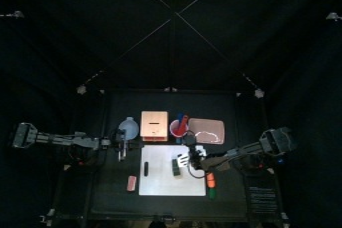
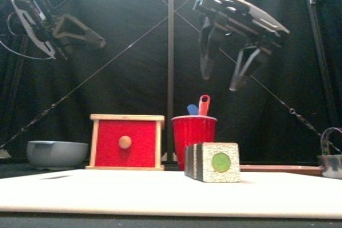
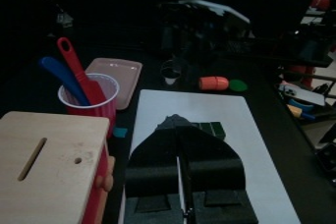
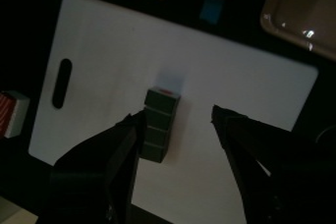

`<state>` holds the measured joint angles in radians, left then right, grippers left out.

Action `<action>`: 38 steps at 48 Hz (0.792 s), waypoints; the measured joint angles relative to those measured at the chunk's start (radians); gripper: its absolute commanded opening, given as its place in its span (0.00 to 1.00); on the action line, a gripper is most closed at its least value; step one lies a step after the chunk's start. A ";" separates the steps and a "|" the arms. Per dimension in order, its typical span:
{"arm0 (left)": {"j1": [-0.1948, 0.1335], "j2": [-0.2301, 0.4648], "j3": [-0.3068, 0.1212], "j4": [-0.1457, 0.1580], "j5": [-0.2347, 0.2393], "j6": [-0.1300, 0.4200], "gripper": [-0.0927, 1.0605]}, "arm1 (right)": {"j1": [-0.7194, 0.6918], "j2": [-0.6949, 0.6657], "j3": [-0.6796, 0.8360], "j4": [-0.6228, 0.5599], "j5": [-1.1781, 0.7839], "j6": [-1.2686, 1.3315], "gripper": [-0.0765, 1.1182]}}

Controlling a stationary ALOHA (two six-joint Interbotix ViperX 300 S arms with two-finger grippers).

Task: Place sushi on board then cut the sushi with the knife then place the pieces on the plate
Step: Pick knife at handle with right hand

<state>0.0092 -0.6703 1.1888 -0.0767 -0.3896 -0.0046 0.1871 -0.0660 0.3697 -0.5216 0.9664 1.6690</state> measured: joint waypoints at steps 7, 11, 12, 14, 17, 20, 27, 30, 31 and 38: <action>-0.002 0.000 0.000 -0.009 0.000 0.000 0.08 | -0.124 -0.084 0.006 0.067 -0.009 -0.261 0.80; 0.000 0.000 0.000 -0.020 0.000 0.000 0.08 | -0.190 -0.124 0.008 0.129 -0.009 -0.417 0.80; -0.002 0.000 0.000 -0.021 0.000 0.000 0.08 | -0.207 -0.133 0.006 0.143 -0.009 -0.449 0.80; -0.002 0.002 0.000 -0.029 0.000 0.000 0.08 | -0.245 -0.150 0.006 0.175 -0.008 -0.529 0.80; -0.002 0.000 0.000 -0.034 0.000 0.000 0.08 | -0.299 -0.175 0.006 0.222 -0.008 -0.638 0.80; -0.002 0.000 0.000 -0.035 -0.002 0.000 0.08 | -0.359 -0.198 0.006 0.265 -0.008 -0.747 0.80; 0.000 0.000 0.002 -0.035 0.000 0.000 0.08 | -0.511 -0.232 -0.006 0.377 0.000 -1.003 0.80; 0.002 0.000 0.000 -0.037 0.000 0.000 0.08 | -0.566 -0.230 -0.017 0.423 0.009 -1.094 0.80; 0.003 0.000 0.000 -0.037 0.000 0.000 0.08 | -0.584 -0.229 -0.023 0.445 0.012 -1.132 0.80; 0.003 0.000 -0.006 -0.051 -0.002 0.000 0.08 | -0.698 -0.195 -0.080 0.588 0.041 -1.381 0.80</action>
<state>0.0123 -0.6703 1.1827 -0.1273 -0.3912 -0.0046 -0.5108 -0.2608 0.2899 0.0660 1.0078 0.2884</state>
